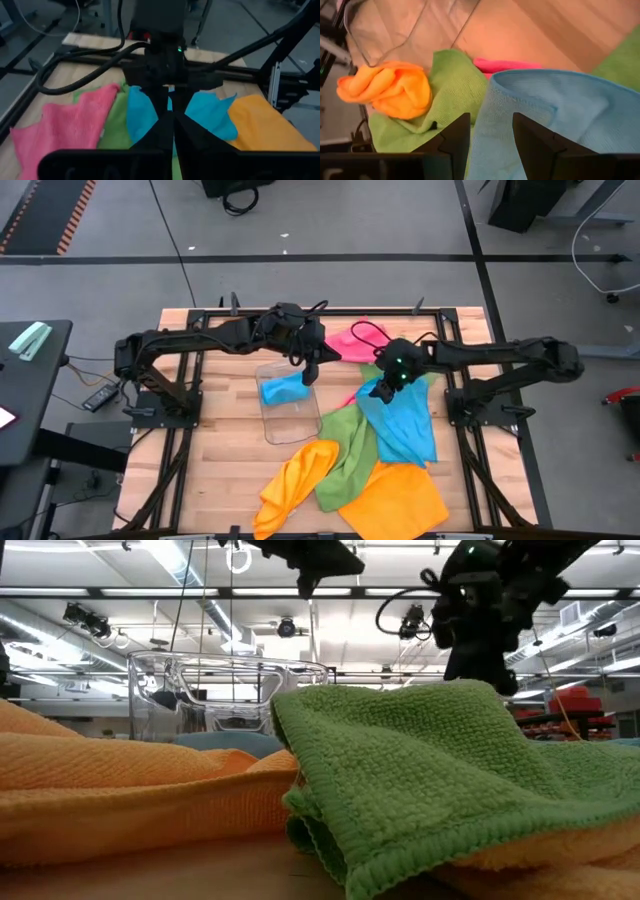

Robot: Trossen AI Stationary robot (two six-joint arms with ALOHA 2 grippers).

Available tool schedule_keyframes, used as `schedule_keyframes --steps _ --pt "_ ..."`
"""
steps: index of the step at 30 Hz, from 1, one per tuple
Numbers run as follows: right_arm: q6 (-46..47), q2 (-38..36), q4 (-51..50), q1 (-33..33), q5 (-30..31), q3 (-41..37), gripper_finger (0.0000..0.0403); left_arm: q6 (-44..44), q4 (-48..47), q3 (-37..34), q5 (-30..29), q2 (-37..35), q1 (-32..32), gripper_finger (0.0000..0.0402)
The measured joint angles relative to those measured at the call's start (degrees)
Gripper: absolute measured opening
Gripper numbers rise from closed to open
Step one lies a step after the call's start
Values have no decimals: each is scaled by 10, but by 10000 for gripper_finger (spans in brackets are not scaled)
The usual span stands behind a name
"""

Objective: Fold microfiber towels
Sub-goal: Fold the blue towel

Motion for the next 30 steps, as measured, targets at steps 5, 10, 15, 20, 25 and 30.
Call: schedule_keyframes --steps 5,10,15,20,25,30 --pt "-64 53 18 -35 -56 0 157 -1 -26 0 0 -4 1 30" --pt "-117 94 20 -68 -89 19 157 -2 -45 0 0 -3 1 18" --pt "-161 142 20 -86 -118 51 157 -1 -51 0 0 -3 1 11" --pt "-191 189 20 -92 -163 69 157 -1 -52 0 0 -3 1 20" --pt "-208 202 5 -91 -202 69 157 -1 -62 0 0 -3 1 28" --pt "-217 179 -29 -91 -219 68 157 -1 -78 0 0 -3 1 18"
